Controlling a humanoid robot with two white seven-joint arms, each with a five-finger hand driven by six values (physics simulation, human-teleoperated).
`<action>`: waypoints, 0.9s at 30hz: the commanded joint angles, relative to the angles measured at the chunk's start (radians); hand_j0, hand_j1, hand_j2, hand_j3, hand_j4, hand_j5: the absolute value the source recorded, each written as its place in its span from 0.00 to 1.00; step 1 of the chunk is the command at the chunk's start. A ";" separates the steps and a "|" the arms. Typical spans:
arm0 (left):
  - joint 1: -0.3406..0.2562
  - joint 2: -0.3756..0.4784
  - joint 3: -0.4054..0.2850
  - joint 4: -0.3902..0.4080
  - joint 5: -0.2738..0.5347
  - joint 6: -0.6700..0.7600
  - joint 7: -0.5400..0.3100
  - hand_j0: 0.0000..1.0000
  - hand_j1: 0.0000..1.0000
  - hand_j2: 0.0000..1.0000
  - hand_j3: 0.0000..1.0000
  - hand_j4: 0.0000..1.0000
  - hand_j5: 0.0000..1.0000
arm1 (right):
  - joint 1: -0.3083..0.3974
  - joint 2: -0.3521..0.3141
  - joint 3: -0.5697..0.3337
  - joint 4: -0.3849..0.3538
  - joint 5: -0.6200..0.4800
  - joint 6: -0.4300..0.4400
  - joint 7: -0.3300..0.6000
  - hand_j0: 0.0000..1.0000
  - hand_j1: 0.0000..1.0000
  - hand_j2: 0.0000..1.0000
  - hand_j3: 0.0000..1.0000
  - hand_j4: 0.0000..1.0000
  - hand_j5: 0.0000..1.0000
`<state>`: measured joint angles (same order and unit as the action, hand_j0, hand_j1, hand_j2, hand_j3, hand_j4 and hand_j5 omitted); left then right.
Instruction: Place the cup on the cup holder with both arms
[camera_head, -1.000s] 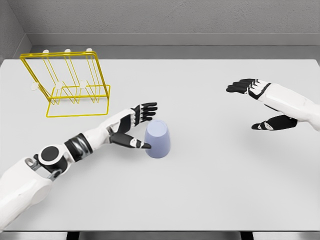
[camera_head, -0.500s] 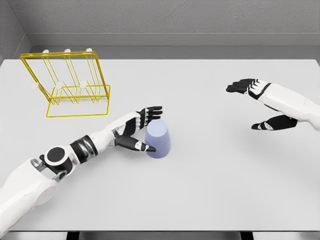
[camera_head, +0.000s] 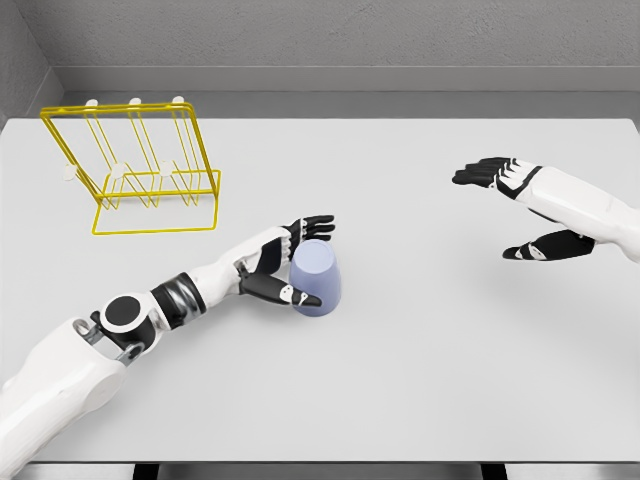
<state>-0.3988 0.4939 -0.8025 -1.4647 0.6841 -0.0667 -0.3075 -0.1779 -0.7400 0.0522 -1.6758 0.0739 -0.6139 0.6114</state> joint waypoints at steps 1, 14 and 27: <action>0.000 0.000 -0.001 0.009 0.005 0.001 0.001 1.00 1.00 1.00 1.00 1.00 1.00 | 0.000 -0.001 0.000 -0.001 -0.008 0.003 -0.001 1.00 1.00 1.00 1.00 1.00 1.00; 0.006 0.002 0.003 0.006 0.008 -0.013 0.002 0.64 0.64 0.64 0.64 0.64 0.64 | 0.002 -0.001 0.000 -0.002 -0.011 0.003 -0.001 1.00 1.00 1.00 1.00 1.00 1.00; 0.006 0.025 0.065 -0.057 0.015 -0.013 0.002 0.66 0.66 0.66 0.66 0.66 0.66 | 0.000 -0.001 0.000 -0.001 -0.011 0.003 -0.001 1.00 1.00 1.00 1.00 1.00 1.00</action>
<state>-0.3927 0.5130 -0.7489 -1.5137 0.6948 -0.0800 -0.3052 -0.1779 -0.7402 0.0522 -1.6764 0.0706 -0.6139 0.6114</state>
